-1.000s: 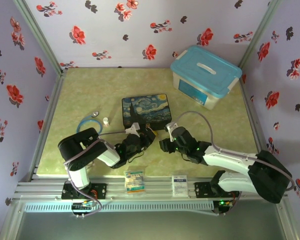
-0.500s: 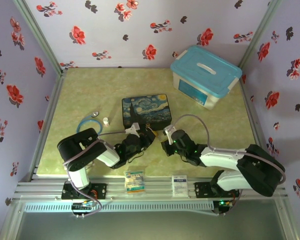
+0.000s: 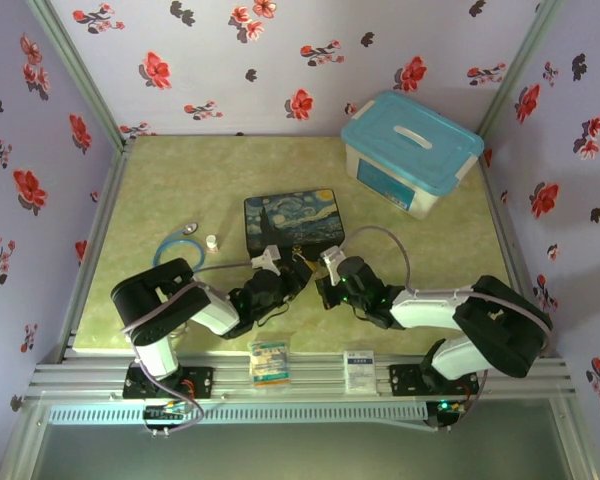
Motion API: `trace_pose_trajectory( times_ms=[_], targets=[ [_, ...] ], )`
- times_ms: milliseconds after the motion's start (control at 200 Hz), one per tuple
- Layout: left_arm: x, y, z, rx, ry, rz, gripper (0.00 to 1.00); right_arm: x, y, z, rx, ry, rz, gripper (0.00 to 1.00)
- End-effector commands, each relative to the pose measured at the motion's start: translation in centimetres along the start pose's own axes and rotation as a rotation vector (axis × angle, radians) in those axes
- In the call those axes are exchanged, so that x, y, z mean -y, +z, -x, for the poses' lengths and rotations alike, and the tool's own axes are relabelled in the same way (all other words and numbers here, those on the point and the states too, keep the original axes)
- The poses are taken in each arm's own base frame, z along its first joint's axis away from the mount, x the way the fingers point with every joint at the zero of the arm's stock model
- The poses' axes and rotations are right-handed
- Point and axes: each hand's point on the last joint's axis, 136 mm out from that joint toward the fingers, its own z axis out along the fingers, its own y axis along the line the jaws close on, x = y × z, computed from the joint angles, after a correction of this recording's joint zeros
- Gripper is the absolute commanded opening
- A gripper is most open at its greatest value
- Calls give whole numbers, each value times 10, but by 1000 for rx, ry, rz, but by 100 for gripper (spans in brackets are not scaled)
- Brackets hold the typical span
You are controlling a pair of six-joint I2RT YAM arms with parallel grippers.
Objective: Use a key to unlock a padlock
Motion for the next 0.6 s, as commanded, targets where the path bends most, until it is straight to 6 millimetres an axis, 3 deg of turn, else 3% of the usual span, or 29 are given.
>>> trace_pose_trajectory(
  times_ms=[0,155,320,380,505,595],
  targets=[
    [24,1,-19,-60,2,-86,0,-15,-3,46,145,0,43,3],
    [16,-1,-19,-57,-6,-73,0,-8,-10,51,174,2,12,3],
    [20,0,-15,-45,-3,-83,0,0,-11,32,94,-19,-27,5],
    [22,1,-14,-41,2,-85,0,5,-19,24,87,-20,-46,10],
    [19,2,-13,-40,0,-78,0,18,-34,13,39,-70,-114,30],
    [18,1,-13,-40,-1,-76,0,18,-39,14,38,-92,-115,31]
  ],
)
